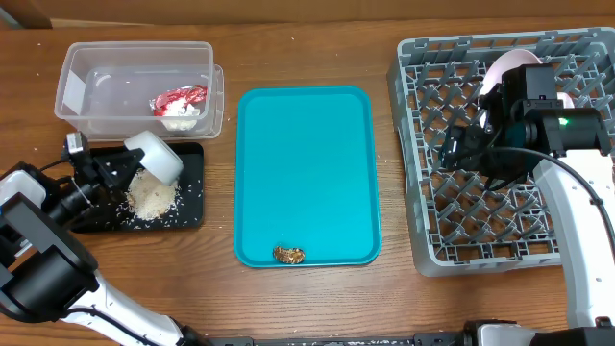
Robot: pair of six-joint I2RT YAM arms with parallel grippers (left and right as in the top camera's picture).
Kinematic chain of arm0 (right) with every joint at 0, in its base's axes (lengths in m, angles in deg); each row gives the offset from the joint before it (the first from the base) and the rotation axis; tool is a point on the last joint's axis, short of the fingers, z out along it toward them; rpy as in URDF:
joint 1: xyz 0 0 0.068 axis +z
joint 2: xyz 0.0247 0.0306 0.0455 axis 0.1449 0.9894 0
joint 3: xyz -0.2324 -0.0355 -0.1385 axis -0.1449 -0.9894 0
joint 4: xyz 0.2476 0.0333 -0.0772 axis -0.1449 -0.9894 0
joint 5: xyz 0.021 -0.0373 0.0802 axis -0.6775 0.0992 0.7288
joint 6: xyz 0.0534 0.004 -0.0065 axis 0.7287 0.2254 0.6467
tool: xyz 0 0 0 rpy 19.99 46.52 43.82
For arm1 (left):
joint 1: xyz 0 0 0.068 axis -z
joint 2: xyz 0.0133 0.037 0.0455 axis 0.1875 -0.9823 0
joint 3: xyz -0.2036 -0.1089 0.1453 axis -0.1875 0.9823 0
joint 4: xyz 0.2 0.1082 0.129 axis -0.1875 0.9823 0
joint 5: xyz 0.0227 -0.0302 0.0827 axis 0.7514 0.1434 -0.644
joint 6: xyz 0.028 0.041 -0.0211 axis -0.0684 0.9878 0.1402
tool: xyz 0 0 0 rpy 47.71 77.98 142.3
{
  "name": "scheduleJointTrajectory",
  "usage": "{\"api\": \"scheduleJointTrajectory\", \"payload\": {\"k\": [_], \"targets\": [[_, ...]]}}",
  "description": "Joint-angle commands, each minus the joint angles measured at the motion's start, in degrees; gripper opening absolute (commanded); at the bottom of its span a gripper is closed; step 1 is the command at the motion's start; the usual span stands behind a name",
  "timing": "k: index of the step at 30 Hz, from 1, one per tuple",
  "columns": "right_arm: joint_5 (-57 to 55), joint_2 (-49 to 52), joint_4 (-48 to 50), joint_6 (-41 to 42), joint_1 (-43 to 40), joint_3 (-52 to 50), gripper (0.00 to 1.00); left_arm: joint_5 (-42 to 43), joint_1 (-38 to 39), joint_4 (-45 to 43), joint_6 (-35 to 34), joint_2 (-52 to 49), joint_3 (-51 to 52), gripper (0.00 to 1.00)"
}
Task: Sort waste into correct bins and load items into the dishwasher
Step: 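Carry the bowl left and tip the rice onto the black tray, then set the empty white bowl back on the teal tray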
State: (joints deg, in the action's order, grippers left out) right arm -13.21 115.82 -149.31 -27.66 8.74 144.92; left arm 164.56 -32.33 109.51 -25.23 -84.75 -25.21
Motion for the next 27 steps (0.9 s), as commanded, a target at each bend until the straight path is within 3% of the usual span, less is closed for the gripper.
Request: {"api": "scheduleJointTrajectory", "payload": {"k": [1, 10, 14, 15, 20, 22, 27], "targets": [[0.1, 0.1, 0.2, -0.2, -0.1, -0.2, 0.91, 4.5, 0.0, 2.2, -2.7, -0.2, 0.1, 0.04], [0.1, 0.1, 0.2, -0.2, -0.1, -0.2, 0.91, 0.0, 0.0, 1.3, -1.5, -0.2, 0.1, 0.04], [0.1, 0.1, 0.2, -0.2, -0.1, -0.2, 0.91, -3.8, 3.1, 14.2, 13.9, 0.3, -4.5, 0.04], [0.1, 0.1, 0.2, -0.2, -0.1, -0.2, 0.91, -5.3, 4.8, 18.6, 17.6, 0.3, -7.1, 0.04], [0.1, 0.1, 0.2, -0.2, -0.1, -0.2, 0.91, -13.0, 20.2, 20.2, 16.0, 1.7, -15.6, 0.04], [0.1, 0.1, 0.2, -0.2, -0.1, -0.2, 0.91, -16.2, 26.3, 18.6, 13.3, 1.7, -17.3, 0.04], [0.1, 0.1, 0.3, -0.2, -0.1, -0.2, 0.91, -36.5, 42.5, 2.3, -14.1, 1.7, -20.8, 0.04]]}}
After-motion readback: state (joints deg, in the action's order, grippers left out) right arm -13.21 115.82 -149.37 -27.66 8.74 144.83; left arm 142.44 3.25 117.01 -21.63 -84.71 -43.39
